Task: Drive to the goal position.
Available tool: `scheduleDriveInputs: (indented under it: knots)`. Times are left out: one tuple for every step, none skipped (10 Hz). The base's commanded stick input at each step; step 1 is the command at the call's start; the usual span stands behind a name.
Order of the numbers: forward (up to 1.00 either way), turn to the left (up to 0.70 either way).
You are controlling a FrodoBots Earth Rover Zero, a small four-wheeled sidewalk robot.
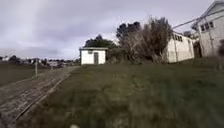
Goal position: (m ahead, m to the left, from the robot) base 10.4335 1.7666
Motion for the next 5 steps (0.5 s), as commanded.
scheduleDriveInputs:
  knots:
    - [0.7,0.0]
    - [0.7,0.0]
    - [0.7,0.0]
    - [0.7,0.0]
    - [0.7,0.0]
